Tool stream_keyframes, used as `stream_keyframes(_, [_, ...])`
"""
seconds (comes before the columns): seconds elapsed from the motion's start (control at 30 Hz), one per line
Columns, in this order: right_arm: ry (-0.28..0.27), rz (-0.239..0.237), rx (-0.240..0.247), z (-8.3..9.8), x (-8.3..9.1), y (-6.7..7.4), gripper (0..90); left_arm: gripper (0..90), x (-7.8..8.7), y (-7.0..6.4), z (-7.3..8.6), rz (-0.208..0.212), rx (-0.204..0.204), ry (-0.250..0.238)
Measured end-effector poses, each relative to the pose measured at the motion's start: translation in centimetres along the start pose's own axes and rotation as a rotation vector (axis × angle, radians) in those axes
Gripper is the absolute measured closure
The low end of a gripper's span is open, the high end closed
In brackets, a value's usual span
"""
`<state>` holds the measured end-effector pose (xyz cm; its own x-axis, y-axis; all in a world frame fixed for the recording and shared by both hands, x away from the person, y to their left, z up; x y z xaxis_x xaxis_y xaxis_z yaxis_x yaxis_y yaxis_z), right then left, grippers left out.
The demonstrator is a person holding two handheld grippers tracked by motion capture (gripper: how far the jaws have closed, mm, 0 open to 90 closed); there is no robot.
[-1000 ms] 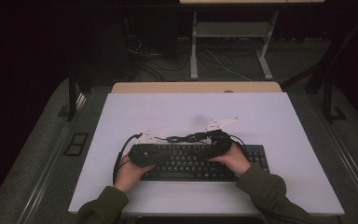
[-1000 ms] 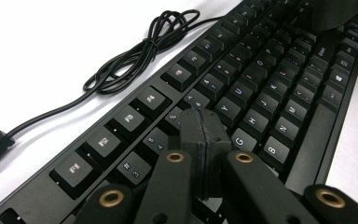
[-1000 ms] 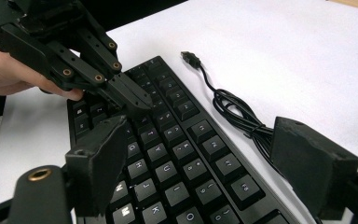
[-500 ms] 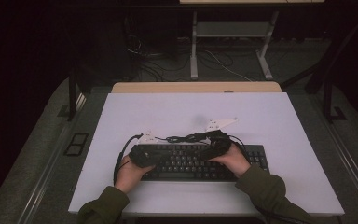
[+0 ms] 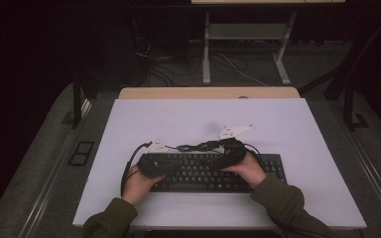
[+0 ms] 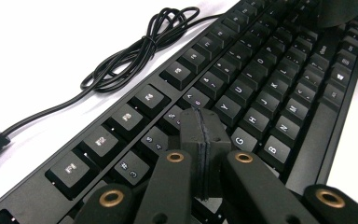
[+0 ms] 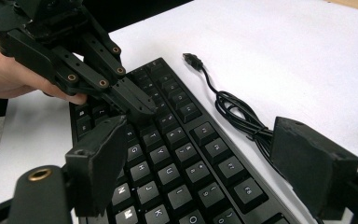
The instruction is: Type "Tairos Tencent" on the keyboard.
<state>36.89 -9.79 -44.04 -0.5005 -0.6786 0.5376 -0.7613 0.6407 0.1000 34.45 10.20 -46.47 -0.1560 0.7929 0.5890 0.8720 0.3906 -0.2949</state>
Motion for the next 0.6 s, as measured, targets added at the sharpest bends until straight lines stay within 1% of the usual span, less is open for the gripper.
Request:
stream_keyframes(0.37, [-0.002,-0.007,-0.004,-0.01,-0.12,0.03,18.9,89.2,0.49,-0.39,-0.32,0.013,-0.004,-0.024])
stream_keyframes(0.5, [-0.004,-0.007,-0.002,0.0,-0.1,0.01,18.9,89.1,0.73,-0.64,-0.47,0.02,-0.014,-0.029])
stream_keyframes(0.6, [-0.005,-0.008,-0.007,0.06,-0.06,0.03,18.9,87.4,0.98,-0.75,-0.47,0.025,-0.013,-0.039])
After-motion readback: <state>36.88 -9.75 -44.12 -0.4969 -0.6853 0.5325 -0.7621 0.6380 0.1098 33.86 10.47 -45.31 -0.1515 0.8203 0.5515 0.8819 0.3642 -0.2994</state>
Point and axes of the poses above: each handheld gripper's, and its own axes: x roughly backward along the jaws, z roughly out of its underside, y roughly to its left, the point moved 5 cm from there along -x, roughly forward along the jaws, and after that the axes turned 14 degrees about z, right-handed, at the moved point
